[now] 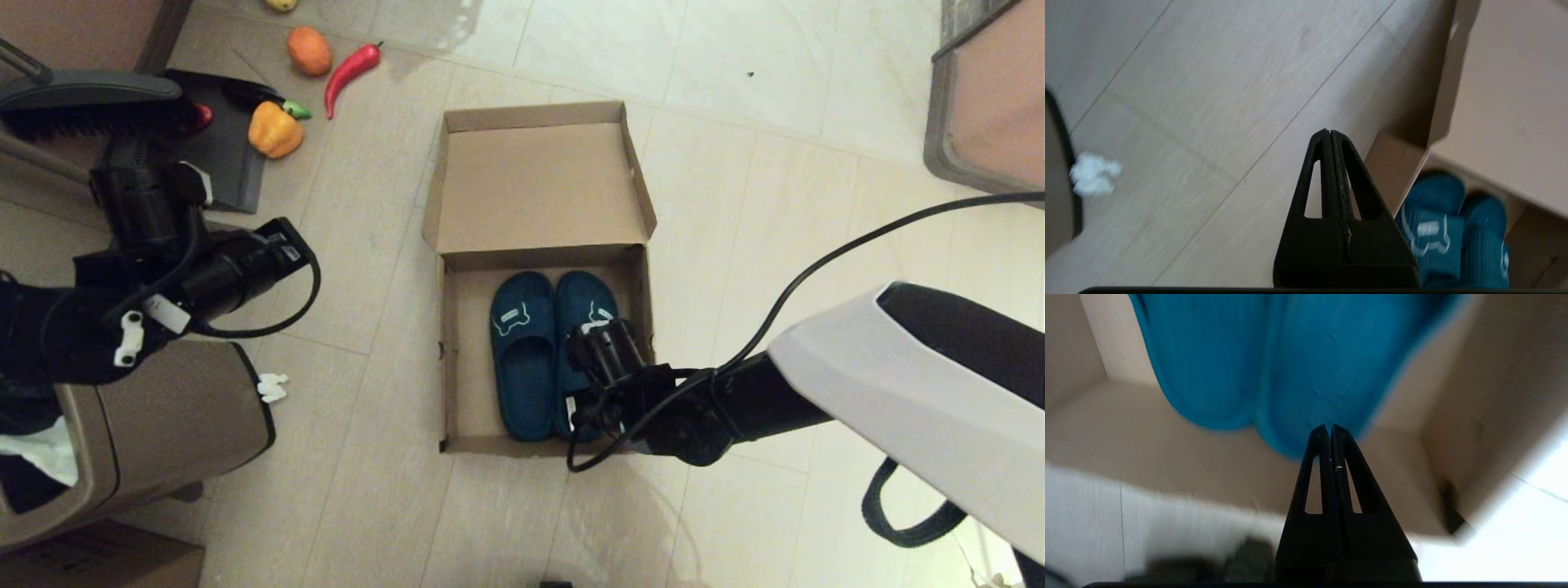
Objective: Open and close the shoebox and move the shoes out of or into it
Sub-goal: Put the shoes out of the shoe box
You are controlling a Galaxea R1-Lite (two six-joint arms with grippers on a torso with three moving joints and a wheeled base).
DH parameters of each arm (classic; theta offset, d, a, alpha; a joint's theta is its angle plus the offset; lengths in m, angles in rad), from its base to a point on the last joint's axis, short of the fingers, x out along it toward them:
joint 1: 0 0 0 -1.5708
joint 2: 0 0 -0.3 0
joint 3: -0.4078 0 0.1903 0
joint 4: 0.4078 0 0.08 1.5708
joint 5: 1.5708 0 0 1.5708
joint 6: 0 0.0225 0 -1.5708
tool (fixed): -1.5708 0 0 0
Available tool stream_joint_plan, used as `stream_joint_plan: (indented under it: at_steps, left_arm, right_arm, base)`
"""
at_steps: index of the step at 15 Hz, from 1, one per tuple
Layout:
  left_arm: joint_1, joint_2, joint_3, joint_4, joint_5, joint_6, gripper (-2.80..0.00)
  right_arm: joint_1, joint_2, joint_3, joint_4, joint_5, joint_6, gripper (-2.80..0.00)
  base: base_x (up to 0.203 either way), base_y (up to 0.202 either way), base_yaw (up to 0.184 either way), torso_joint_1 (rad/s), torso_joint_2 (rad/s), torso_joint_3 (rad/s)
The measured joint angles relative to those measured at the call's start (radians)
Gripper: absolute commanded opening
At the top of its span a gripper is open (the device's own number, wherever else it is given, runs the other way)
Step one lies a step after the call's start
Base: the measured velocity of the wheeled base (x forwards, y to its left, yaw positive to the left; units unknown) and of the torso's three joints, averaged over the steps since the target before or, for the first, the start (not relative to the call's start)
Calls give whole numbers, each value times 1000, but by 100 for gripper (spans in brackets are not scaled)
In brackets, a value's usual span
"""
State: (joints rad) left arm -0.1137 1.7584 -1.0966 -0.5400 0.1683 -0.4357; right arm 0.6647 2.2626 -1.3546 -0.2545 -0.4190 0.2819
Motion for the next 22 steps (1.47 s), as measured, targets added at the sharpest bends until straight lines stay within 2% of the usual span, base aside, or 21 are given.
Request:
stream_joint_plan:
  at_steps: [5, 6, 8, 11, 13, 19, 22]
  left_arm:
    - [27, -69, 94, -2, 0, 0, -280]
    - [27, -78, 99, -2, -1, 0, -280]
    - [28, -88, 100, -1, -1, 1, -280]
    - [31, -97, 104, 0, -1, 0, -280]
    - [32, -101, 104, 0, -1, 1, -280]
    - [35, -112, 111, 3, -4, 1, -280]
    - [35, -111, 113, 3, -7, 0, -280]
  right_arm:
    - [0, 74, -64, -33, -13, -11, -280]
    - [5, 78, -78, -34, -13, -11, 0]
    - [15, 87, -104, -31, -17, -14, 0]
    - [14, 129, -171, -31, -81, -44, 0]
    - [13, 162, -225, -30, -88, -49, 0]
    - [-15, 295, -453, -27, -134, -59, 0]
    - [-32, 347, -568, -30, -162, -110, 0]
  base:
    - [0, 0, 0, 0, 0, 0]
    - [0, 0, 0, 0, 0, 0]
    - [0, 0, 0, 0, 0, 0]
    - [0, 0, 0, 0, 0, 0]
    - [0, 0, 0, 0, 0, 0]
    - [0, 0, 0, 0, 0, 0]
    - [0, 0, 0, 0, 0, 0]
